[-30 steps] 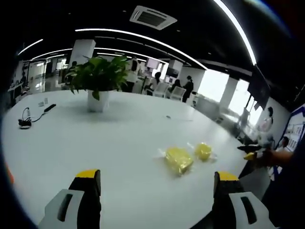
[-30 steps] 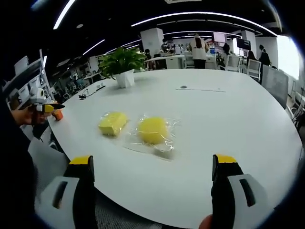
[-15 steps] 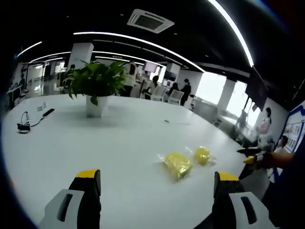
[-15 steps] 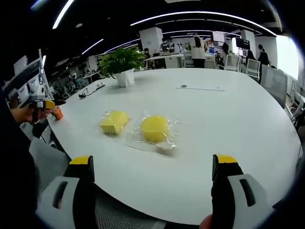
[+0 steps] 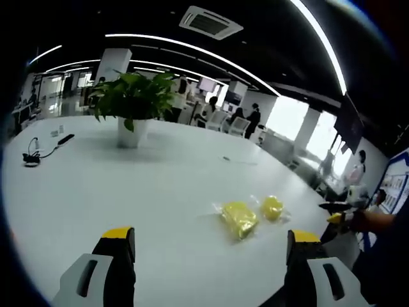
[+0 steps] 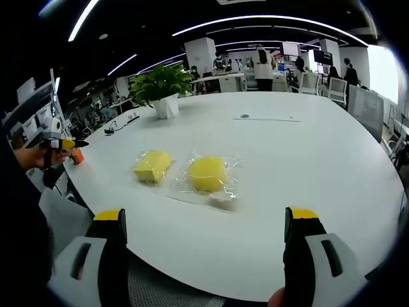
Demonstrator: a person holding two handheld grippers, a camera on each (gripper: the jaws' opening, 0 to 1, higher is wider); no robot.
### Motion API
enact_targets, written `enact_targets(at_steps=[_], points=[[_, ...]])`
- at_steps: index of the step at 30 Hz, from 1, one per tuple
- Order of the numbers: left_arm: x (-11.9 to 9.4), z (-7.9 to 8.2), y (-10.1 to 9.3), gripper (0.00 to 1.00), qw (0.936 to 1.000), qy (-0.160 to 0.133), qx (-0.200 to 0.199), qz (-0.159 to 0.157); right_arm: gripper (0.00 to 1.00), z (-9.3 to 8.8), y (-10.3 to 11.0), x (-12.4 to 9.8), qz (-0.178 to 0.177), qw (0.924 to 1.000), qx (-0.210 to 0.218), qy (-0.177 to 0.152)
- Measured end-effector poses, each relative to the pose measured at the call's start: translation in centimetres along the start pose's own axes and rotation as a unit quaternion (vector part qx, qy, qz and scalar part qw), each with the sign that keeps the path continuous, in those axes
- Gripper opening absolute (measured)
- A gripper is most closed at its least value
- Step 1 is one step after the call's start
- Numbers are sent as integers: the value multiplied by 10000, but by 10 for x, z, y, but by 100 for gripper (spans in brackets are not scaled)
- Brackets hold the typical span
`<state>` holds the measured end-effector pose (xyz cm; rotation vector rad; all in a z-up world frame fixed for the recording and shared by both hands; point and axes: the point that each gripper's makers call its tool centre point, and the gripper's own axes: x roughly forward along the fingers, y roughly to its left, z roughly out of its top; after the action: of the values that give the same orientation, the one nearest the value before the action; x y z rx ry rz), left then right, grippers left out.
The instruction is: Compare the silicone blocks by pressing each to a similar depth, holding the contact briefly, and releasing to observe deformation and rebound differences across the visible hardness samples.
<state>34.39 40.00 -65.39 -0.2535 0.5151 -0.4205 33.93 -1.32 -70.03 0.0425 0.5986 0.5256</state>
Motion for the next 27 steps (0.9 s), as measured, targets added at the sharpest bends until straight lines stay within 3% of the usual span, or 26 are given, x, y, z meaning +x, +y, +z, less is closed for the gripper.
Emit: enact_targets(at_steps=[5, 15, 22, 27], points=[[10, 6, -2, 100, 9998, -55, -159, -62, 96, -1, 2, 4, 3, 9999, -108, 57], [26, -1, -4, 100, 9999, 109, -86, -93, 96, -4, 4, 8, 80, 9998, -98, 128], [41, 8, -1, 96, 9995, 103, -268, -144, 96, -3, 4, 10, 112, 9999, -40, 120], [57, 12, 4, 100, 9991, 142, -346, -220, 96, -3, 4, 9, 105, 9999, -36, 126]])
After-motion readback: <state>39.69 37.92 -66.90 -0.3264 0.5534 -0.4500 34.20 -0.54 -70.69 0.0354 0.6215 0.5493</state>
